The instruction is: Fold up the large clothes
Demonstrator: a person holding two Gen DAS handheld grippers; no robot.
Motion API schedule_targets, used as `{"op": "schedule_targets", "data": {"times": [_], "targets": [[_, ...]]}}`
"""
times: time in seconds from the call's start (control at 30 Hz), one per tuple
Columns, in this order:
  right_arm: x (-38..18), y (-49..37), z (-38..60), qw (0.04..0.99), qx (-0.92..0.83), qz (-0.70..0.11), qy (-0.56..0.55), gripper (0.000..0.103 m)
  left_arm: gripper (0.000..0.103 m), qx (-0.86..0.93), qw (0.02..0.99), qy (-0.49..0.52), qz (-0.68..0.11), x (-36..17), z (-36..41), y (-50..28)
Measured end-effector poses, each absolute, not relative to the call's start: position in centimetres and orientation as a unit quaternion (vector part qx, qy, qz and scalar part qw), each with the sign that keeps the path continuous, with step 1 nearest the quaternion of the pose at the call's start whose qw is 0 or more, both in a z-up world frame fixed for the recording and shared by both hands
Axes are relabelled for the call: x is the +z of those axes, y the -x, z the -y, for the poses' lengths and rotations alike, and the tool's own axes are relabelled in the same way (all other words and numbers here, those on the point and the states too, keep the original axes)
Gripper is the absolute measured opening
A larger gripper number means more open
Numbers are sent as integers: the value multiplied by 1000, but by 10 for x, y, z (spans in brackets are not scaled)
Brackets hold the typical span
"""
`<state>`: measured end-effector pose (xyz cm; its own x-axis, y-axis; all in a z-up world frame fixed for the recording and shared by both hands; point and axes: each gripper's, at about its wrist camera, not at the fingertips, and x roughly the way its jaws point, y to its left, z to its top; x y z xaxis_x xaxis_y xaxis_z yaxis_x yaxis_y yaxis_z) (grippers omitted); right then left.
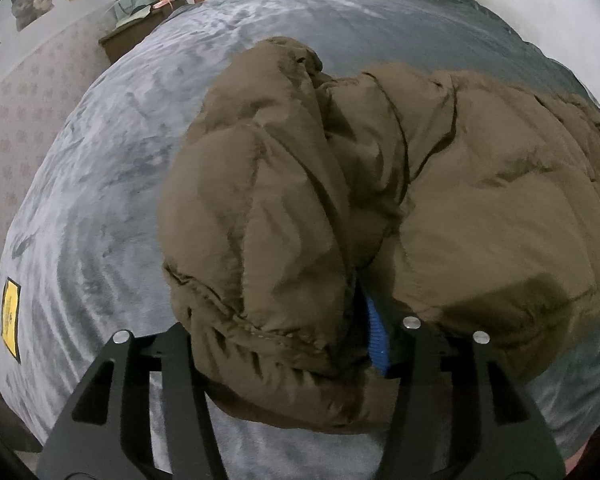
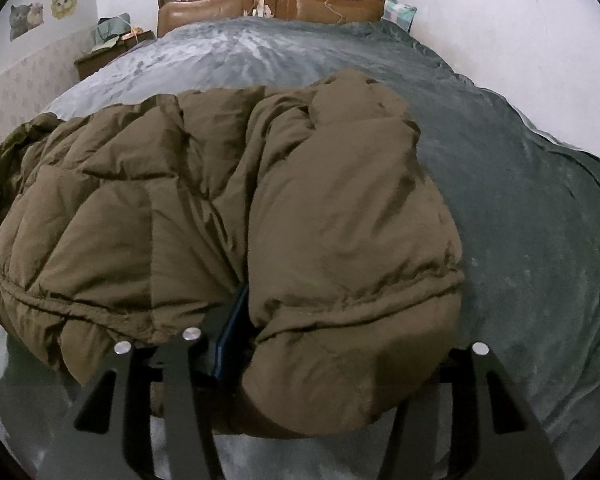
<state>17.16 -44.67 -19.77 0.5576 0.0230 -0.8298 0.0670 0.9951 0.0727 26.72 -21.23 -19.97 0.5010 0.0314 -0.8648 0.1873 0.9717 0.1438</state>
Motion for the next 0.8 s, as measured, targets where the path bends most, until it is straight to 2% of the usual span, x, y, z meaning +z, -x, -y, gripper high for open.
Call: {"op": "schedule_targets", "data": {"times": [0.4,0.5,0.6,0.8], "targets": [[-191,-183,457,861,-5,-504,-66,55,55,-51,860,-112,-495,-203,201,-263],[-190,-194,463,841,8,-535,-76,62,56,-52,859,-110,-497,-200,194,-262],[-184,-196,452,836,8,-548,-28,66,57,-51,859,-110,-498,-201,193,-263],[-184,-200,435,828,-10,-560,29,71,70,-39,858,-122,-498,-200,191,-262]]}}
